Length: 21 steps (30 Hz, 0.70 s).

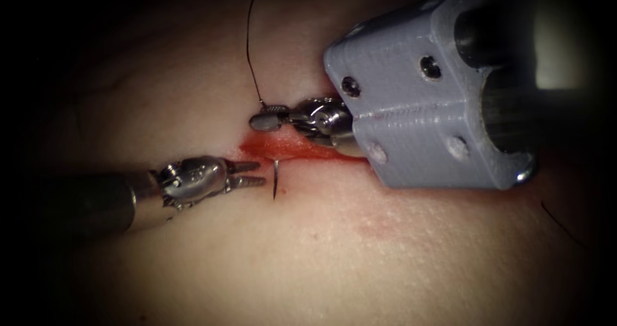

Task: Wound Closure
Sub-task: Re-grasp the needle to push it further.

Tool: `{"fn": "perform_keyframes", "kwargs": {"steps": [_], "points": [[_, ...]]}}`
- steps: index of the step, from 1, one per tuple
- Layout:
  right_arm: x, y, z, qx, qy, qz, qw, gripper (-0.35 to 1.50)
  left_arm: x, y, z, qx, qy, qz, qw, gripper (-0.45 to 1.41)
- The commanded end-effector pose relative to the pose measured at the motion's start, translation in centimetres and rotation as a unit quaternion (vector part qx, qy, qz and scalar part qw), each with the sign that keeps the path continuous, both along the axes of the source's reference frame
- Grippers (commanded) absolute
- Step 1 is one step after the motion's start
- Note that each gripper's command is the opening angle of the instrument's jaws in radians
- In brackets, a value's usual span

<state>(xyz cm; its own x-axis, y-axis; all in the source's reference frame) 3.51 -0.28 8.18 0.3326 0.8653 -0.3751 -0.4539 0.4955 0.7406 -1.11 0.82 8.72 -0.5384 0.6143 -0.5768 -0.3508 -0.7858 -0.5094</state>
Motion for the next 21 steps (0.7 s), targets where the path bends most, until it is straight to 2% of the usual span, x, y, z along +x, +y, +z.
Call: {"fn": "perform_keyframes", "kwargs": {"steps": [1,6,17,21], "points": [[0.05,0.03,0.08,-0.016,-0.002,0.007,1.0,0.76,-0.06,-0.03,0.07,0.001,-0.001,0.0,1.0,-0.09],[0.04,0.17,0.07,-0.063,-0.014,0.02,0.998,1.14,-0.06,-0.03,0.07,0.001,-0.001,0.0,1.0,-0.1],[0.04,0.42,-0.14,-0.151,-0.009,0.029,0.988,1.19,-0.06,-0.04,0.07,0.001,-0.001,0.0,1.0,-0.1],[0.04,0.51,-0.25,-0.168,0.0,0.027,0.985,1.14,-0.06,-0.04,0.07,0.002,-0.001,0.001,1.0,-0.1]]}}
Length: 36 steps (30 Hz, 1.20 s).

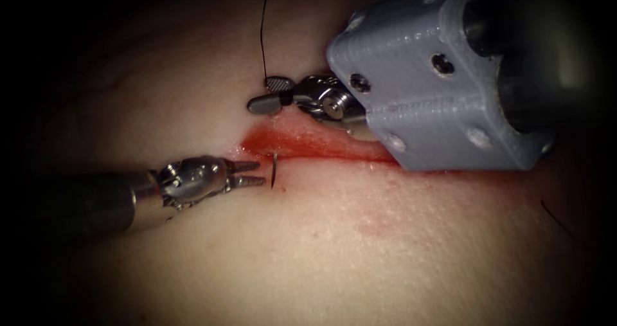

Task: Wound Closure
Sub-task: Re-grasp the needle to push it further.

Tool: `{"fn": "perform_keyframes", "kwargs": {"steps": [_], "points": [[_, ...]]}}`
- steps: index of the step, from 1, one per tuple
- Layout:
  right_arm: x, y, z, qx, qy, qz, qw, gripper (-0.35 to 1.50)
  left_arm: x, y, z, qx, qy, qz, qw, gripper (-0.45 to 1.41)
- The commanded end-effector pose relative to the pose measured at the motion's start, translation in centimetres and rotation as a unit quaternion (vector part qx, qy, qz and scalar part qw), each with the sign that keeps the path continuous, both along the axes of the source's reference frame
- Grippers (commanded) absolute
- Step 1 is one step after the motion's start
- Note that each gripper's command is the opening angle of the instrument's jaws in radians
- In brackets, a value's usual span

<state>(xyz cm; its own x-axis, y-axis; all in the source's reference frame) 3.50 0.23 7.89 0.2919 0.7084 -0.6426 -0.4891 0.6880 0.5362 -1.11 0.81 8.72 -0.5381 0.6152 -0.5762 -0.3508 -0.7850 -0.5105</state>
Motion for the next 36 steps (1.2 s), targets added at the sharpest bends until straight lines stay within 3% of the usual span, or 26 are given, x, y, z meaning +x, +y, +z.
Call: {"fn": "perform_keyframes", "kwargs": {"steps": [1,3,4,5,14,20,36], "points": [[0.06,0.0,0.02,-0.003,0.005,0.001,1.0,1.13,-0.06,-0.03,0.07,0.001,-0.001,0.001,1.0,-0.1],[0.06,0.0,0.0,-0.002,0.006,0.001,1.0,0.94,-0.06,-0.03,0.07,0.001,-0.001,0.001,1.0,-0.1],[0.05,-0.03,0.0,-0.007,0.001,-0.005,1.0,0.05,-0.06,-0.03,0.07,0.001,-0.001,0.001,1.0,-0.1],[0.05,-0.04,0.01,-0.007,-0.001,-0.012,1.0,-0.35,-0.07,-0.03,0.07,0.001,-0.001,0.001,1.0,-0.1],[-0.06,-0.11,0.07,0.018,-0.035,-0.045,0.998,-0.35,-0.07,-0.03,0.06,0.002,0.0,0.001,1.0,-0.1],[-0.03,-0.32,0.22,0.089,-0.022,-0.068,0.993,-0.35,-0.07,-0.03,0.06,0.002,0.0,0.001,1.0,-0.1],[0.05,-0.52,0.27,0.137,-0.011,-0.088,0.987,-0.35,-0.07,-0.03,0.05,0.0,0.0,0.004,1.0,-0.1]]}}
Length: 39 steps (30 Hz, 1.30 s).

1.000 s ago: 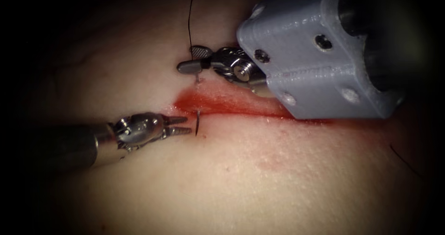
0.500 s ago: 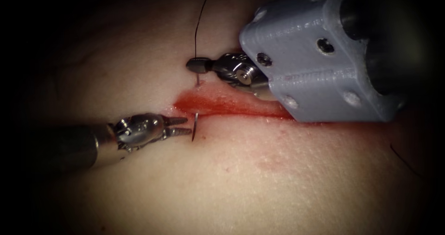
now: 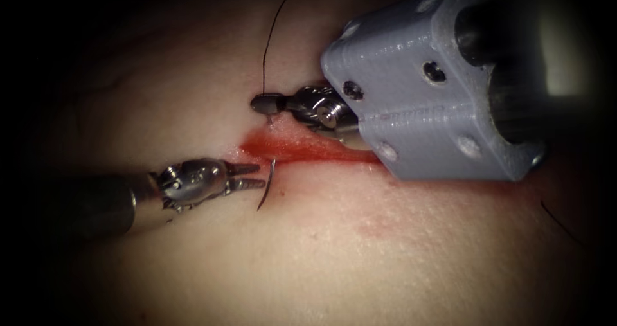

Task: Wound Closure
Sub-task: Re-grasp the needle to push it further, then pull the needle through with the left gripper.

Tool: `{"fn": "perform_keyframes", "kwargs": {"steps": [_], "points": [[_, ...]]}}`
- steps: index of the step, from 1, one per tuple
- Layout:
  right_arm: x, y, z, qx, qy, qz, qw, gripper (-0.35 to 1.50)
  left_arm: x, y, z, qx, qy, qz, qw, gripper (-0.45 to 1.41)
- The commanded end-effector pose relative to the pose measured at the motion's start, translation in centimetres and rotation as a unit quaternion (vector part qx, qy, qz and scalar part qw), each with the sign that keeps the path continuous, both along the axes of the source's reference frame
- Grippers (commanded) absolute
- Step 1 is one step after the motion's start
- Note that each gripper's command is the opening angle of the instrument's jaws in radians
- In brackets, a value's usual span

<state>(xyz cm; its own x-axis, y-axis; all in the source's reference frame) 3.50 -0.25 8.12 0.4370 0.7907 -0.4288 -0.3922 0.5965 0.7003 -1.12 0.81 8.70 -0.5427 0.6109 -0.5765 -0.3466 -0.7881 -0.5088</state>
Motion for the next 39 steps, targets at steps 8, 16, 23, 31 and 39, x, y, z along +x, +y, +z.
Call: {"fn": "perform_keyframes", "kwargs": {"steps": [8,16,23,31,39], "points": [[0.04,0.1,0.04,-0.056,-0.009,0.038,0.998,1.1,-0.07,-0.02,0.05,-0.004,-0.001,0.006,1.0,-0.1],[-0.25,0.27,0.02,-0.098,-0.036,0.063,0.993,1.41,-0.12,0.01,0.02,-0.047,-0.004,0.047,0.998,-0.09],[-0.56,0.25,-0.15,-0.099,-0.032,0.111,0.988,1.48,-0.29,0.0,0.01,-0.118,-0.022,0.079,0.99,-0.02],[-0.74,0.25,-0.57,-0.071,0.022,0.108,0.991,1.48,-0.41,0.08,-0.22,-0.175,-0.039,0.094,0.979,0.01],[-0.92,0.24,-0.57,-0.073,0.023,0.105,0.992,1.48,-0.49,0.02,-0.19,-0.197,-0.028,0.112,0.974,0.34]]}}
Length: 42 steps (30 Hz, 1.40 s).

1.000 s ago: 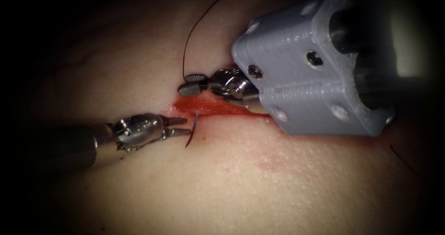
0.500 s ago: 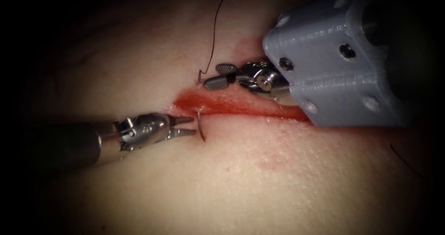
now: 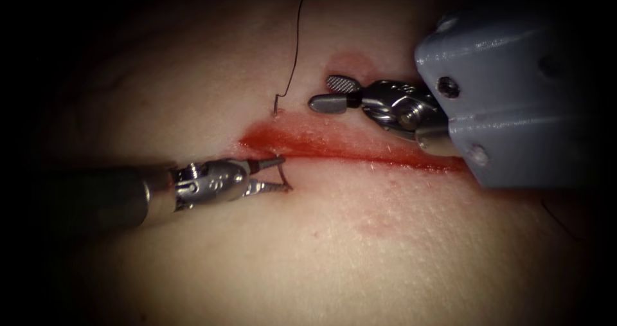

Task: Wound Closure
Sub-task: Pull the needle through with the left gripper.

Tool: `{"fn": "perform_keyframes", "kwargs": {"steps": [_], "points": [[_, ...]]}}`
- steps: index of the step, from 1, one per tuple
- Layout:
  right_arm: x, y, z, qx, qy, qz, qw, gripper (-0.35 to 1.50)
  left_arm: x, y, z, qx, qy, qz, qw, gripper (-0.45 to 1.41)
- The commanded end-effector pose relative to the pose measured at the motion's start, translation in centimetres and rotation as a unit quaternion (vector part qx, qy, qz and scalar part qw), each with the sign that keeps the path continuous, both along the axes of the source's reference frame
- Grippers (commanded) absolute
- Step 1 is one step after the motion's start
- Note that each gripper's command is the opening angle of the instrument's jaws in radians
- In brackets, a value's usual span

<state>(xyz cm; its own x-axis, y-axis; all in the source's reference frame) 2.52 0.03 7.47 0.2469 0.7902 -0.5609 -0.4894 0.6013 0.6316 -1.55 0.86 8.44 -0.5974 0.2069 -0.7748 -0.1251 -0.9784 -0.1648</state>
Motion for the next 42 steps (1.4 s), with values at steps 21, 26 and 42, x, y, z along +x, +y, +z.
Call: {"fn": "perform_keyframes", "kwargs": {"steps": [21,26,42], "points": [[0.15,-0.1,0.11,-0.003,-0.002,0.003,1.0,1.45,-0.16,-0.03,0.14,-0.023,0.037,0.017,0.999,-0.35],[0.15,-0.1,0.11,-0.004,-0.001,0.004,1.0,1.45,-0.16,0.0,0.14,-0.011,0.059,0.009,0.998,-0.35],[0.12,-0.14,0.07,-0.001,0.003,-0.001,1.0,1.43,-0.08,-0.01,-0.39,0.173,-0.019,-0.058,0.983,-0.35]]}}
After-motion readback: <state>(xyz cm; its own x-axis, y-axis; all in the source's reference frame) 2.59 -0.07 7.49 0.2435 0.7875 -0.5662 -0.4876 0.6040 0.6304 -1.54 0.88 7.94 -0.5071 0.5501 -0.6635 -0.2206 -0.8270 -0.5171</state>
